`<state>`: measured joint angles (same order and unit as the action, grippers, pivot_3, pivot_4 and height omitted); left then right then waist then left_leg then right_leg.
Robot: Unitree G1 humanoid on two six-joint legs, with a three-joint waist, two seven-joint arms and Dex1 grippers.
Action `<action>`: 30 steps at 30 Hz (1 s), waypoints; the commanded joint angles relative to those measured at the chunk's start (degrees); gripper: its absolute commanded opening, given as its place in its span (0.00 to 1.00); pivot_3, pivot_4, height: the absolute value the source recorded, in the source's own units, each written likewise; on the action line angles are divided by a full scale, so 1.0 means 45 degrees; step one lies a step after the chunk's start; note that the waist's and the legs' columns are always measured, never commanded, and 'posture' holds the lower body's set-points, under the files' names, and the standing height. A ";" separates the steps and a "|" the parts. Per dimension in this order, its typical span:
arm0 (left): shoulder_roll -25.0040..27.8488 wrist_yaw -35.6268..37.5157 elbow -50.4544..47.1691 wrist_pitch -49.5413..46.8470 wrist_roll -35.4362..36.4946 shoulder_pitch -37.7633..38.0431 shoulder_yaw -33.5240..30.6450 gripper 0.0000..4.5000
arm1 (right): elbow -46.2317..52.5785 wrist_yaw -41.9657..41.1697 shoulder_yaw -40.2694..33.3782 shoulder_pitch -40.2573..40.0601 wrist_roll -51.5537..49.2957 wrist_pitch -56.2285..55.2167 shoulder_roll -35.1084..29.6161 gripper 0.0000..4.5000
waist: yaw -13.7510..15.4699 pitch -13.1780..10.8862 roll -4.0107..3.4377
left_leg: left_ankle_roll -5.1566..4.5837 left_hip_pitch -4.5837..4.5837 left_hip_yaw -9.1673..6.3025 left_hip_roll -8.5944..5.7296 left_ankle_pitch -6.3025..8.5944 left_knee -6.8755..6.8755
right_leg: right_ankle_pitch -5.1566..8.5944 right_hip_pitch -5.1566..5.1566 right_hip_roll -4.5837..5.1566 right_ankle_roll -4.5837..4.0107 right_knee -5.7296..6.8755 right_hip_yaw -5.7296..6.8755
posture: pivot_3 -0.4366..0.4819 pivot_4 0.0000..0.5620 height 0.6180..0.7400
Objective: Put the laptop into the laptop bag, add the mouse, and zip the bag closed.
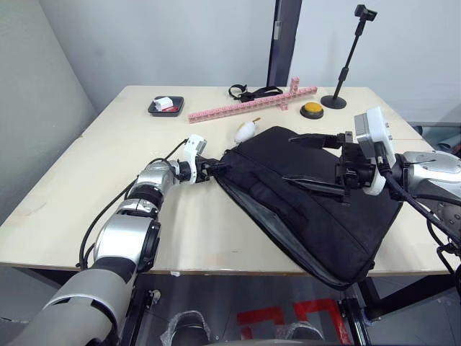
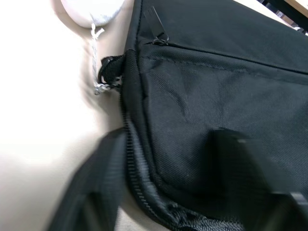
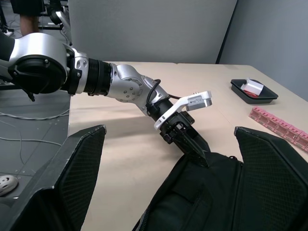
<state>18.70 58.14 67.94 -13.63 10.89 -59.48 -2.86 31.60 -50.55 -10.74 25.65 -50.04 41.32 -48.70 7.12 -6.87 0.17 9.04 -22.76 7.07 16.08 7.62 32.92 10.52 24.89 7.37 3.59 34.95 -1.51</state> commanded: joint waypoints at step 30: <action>0.3121 -0.1805 -1.0900 -0.5029 0.2686 0.6691 -0.2883 0.01 | -0.3727 -0.0729 0.1073 -0.0735 0.2192 0.2491 -0.2578 1.00 | -0.0280 -0.0009 -0.0003 | 0.0112 -0.0017 0.0008 0.0003 0.0064 -0.0072 | 0.0001 0.0045 -0.0006 0.0008 -0.0067 0.0019 | 0.48 0.27 1.00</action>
<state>31.16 51.33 23.28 -34.75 21.74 -30.10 -13.63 15.54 -53.27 -3.70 23.53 -41.20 52.57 -58.99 5.86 -6.92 0.16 9.54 -22.84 7.11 16.10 7.90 32.57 10.53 25.08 7.34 3.63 34.62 -1.43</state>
